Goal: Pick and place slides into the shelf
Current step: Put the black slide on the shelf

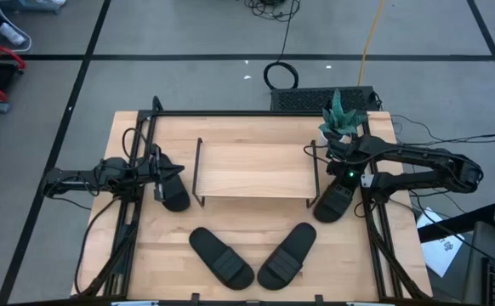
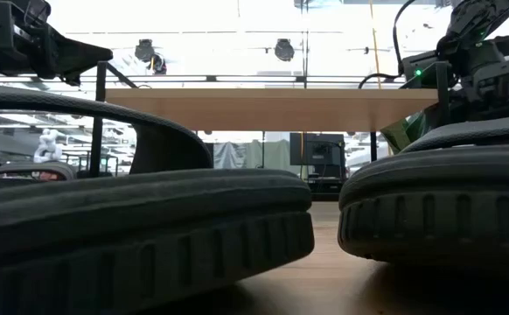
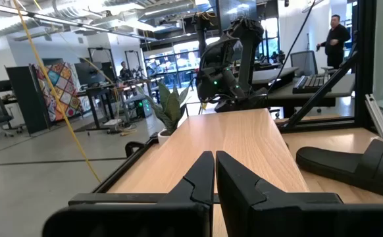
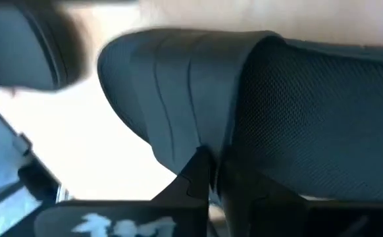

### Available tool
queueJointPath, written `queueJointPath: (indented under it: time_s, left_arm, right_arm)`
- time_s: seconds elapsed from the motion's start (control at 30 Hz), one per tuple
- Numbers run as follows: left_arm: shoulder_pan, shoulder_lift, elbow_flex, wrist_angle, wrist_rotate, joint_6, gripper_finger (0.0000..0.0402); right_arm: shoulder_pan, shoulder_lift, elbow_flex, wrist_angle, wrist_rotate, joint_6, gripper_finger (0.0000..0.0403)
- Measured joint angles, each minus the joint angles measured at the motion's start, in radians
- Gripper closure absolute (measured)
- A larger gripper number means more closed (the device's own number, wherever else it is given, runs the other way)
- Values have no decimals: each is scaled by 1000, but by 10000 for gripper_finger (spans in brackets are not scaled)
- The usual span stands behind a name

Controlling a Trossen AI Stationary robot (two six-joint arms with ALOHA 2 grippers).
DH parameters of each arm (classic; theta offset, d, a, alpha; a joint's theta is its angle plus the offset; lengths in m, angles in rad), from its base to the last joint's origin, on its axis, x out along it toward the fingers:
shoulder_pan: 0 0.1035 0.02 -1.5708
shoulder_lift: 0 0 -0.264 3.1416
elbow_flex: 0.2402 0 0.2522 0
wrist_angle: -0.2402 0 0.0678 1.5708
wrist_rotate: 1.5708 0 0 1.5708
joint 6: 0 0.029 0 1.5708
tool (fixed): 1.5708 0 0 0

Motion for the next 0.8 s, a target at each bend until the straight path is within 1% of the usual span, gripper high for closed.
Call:
queueJointPath:
  time_s: [0.3,0.43,0.53,0.73,0.8]
  left_arm:
    - [0,0,0,1,0,-4,380]
    - [0,0,0,1,0,-4,380]
    - [0,0,0,1,0,-4,380]
    - [0,0,0,1,0,-9,380]
    - [0,0,0,1,0,-9,380]
  right_arm:
    - [0,-68,150,-156,144,1,400]
    - [0,-90,236,-198,153,-1,400]
    - [0,-95,306,-234,184,-9,401]
    - [0,-94,447,-307,202,-75,402]
    - [0,-92,488,-329,230,-88,402]
